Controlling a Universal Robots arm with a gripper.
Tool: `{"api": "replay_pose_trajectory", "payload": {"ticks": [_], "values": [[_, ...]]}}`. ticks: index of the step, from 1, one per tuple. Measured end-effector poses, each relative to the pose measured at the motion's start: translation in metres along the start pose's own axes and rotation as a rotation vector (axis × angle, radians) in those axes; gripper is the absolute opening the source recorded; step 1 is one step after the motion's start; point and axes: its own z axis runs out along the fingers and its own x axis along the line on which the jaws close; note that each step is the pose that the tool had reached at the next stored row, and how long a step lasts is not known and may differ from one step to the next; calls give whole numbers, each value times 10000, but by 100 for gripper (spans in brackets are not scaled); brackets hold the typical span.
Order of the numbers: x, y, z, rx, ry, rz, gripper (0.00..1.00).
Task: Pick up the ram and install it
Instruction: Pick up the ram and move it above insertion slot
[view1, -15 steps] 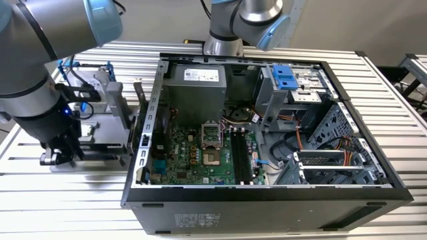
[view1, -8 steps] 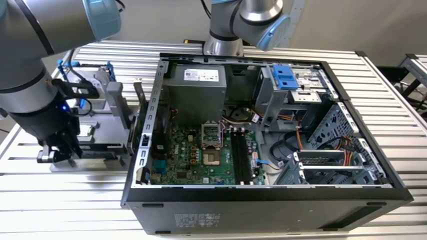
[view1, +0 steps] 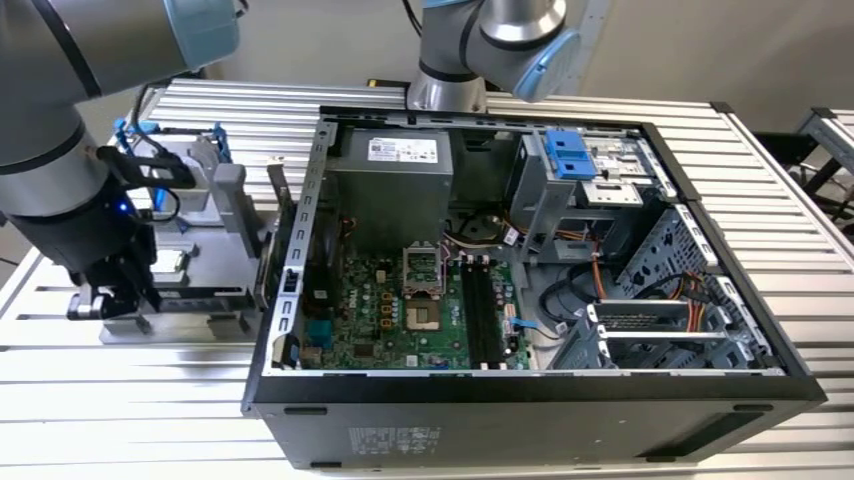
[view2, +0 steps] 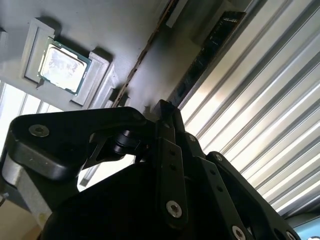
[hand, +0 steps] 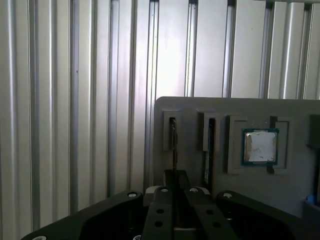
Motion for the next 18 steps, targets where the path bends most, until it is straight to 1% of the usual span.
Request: {"api": "replay_pose_trajectory", "payload": {"ticks": [6, 18], "values": [[-3, 2, -76, 1, -1, 2, 0], [-7, 6, -271, 0, 0, 2, 0]]}}
